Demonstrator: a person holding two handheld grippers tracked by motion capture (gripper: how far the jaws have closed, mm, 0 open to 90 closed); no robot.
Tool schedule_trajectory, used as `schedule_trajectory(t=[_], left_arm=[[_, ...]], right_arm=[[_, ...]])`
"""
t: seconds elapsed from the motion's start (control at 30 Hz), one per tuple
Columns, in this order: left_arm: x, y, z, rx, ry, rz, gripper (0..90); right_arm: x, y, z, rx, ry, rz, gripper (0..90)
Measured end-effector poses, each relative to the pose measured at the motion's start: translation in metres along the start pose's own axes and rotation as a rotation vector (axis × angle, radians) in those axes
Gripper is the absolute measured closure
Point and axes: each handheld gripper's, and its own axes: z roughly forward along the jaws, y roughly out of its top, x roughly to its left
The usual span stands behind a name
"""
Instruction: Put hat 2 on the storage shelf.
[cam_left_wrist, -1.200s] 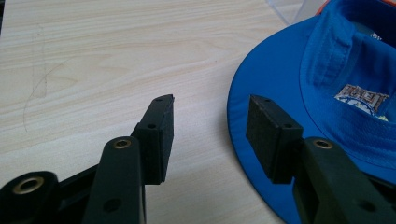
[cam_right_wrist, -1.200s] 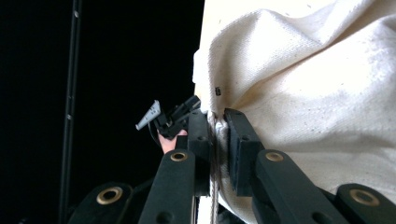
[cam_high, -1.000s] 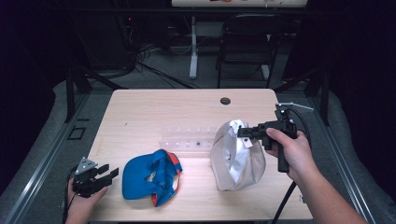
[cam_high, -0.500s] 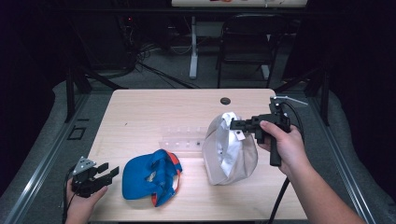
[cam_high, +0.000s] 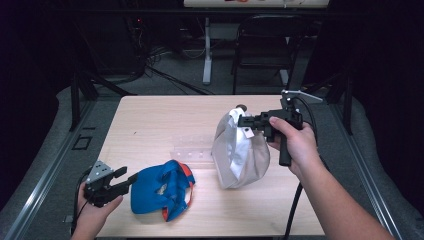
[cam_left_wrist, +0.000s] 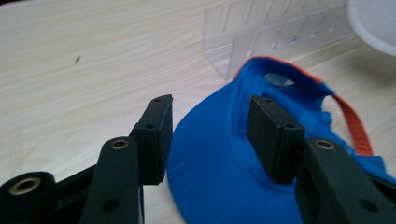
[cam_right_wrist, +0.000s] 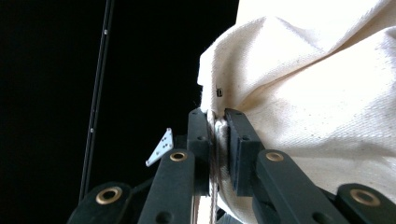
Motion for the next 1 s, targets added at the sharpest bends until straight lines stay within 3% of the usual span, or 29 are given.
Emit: schedule_trajectory(t=[0.1, 0.17, 0.3, 0.53, 0.83, 1.0], left_arm=[[-0.012, 0.011, 0.002, -0.01, -0.019, 0.026, 50.6], [-0.02, 0.017, 0.004, -0.01, -0.015, 0.063, 50.9], [-0.035, 0.027, 0.01, -0.027, -0.051, 0.095, 49.9], [-0.06, 0.041, 0.025, -0.017, -0.114, 0.143, 48.5], [-0.101, 0.064, 0.048, -0.048, -0.138, 0.265, 45.3], [-0.124, 0.076, 0.065, -0.042, -0.142, 0.321, 45.3]], right_arm=[[0.006, 0.004, 0.004, 0.001, 0.005, -0.007, 81.4], [0.011, 0.007, 0.006, -0.006, 0.015, -0.011, 81.4], [0.021, 0.013, 0.012, -0.017, 0.034, -0.017, 81.3], [0.031, 0.024, 0.028, -0.02, 0.049, -0.017, 81.4], [0.038, 0.038, 0.049, -0.038, 0.053, -0.005, 81.3], [0.042, 0.045, 0.057, -0.05, 0.055, 0.003, 81.3]])
